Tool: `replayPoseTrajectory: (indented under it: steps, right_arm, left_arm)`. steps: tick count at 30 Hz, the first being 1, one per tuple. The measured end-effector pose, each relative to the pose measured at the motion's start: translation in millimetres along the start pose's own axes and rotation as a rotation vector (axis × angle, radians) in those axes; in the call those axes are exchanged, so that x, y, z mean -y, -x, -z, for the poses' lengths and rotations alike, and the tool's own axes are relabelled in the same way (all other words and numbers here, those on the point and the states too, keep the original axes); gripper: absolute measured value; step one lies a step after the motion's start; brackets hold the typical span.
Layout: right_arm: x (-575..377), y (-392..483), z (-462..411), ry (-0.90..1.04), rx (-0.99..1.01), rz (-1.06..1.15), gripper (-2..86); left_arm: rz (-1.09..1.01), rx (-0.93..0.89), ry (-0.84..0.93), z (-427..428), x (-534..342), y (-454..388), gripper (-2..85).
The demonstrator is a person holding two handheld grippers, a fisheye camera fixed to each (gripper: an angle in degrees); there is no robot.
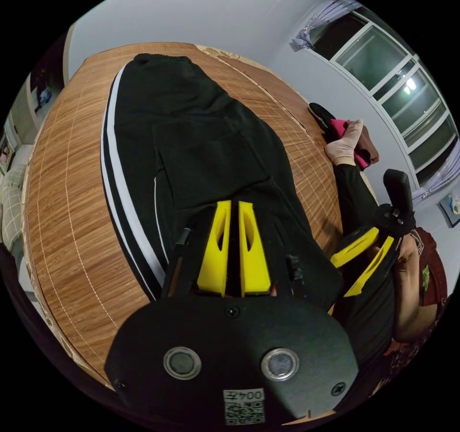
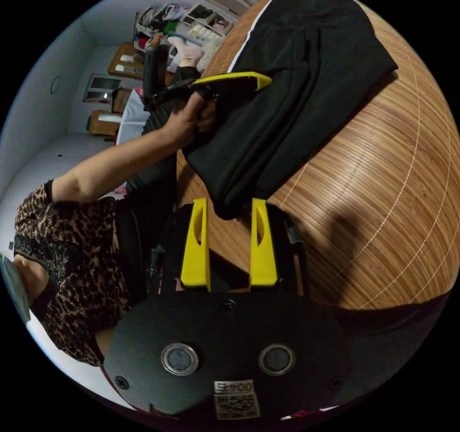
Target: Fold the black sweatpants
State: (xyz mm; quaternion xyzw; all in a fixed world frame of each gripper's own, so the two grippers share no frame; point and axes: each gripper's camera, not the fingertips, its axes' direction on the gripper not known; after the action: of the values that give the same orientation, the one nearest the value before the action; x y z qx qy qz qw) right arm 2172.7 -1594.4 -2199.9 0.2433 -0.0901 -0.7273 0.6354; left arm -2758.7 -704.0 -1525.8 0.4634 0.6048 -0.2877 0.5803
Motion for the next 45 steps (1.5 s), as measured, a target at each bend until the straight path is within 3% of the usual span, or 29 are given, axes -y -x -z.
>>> replayPoseTrajectory:
  steps: [7, 12, 18, 21, 27, 30, 33, 36, 41, 43, 45]
  right_arm:
    - [14.7, 4.4, 4.1, -0.025, 0.056, 0.046, 10.4]
    - [31.9, 21.8, -31.1, 0.229, -0.114, 0.024, 5.3]
    - [39.1, 33.0, -31.3, 0.244, -0.113, 0.015, 5.6]
    - [27.5, 49.0, -8.6, 0.144, -0.112, 0.032, 7.8]
    - [-1.0, 78.1, 54.9, -0.243, -0.130, 0.051, 7.3]
    - [19.3, 102.7, 36.7, -0.191, -0.151, 0.135, 6.6]
    - [48.6, 107.4, -18.2, 0.081, -0.314, 0.071, 6.7]
    - [51.1, 131.2, -5.1, 0.030, -0.306, 0.092, 6.6]
    - [53.1, 175.4, 38.2, -0.333, -0.346, 0.062, 7.5]
    - [66.7, 185.7, 32.4, -0.380, -0.415, 0.029, 8.0]
    - [87.2, 186.4, 14.5, -0.300, -0.491, -0.035, 7.7]
  left_arm:
    - [-0.005, 0.015, 0.000, -1.4, -3.4, 9.6, 1.0]
    - [-0.015, 0.049, -0.001, -2.0, -7.0, 12.7, 0.9]
    - [-0.009, 0.042, 0.000, -1.7, -11.8, 23.1, 0.9]
    - [-0.021, 0.064, -0.002, -1.0, -14.9, 23.9, 1.0]
    - [-0.025, 0.070, -0.008, 1.1, -21.4, 31.8, 1.0]
    - [-0.029, 0.077, -0.009, 2.6, -24.6, 35.2, 0.9]
    - [-0.028, 0.073, -0.010, 4.4, -27.8, 40.2, 0.9]
    - [-0.023, 0.061, -0.010, 6.6, -30.5, 46.5, 1.0]
    - [0.018, -0.015, -0.004, 11.6, -33.1, 64.6, 1.2]
    - [0.073, -0.123, 0.001, 17.0, -33.0, 80.9, 1.4]
    - [0.107, -0.261, -0.035, 34.1, -35.8, 98.1, 1.6]
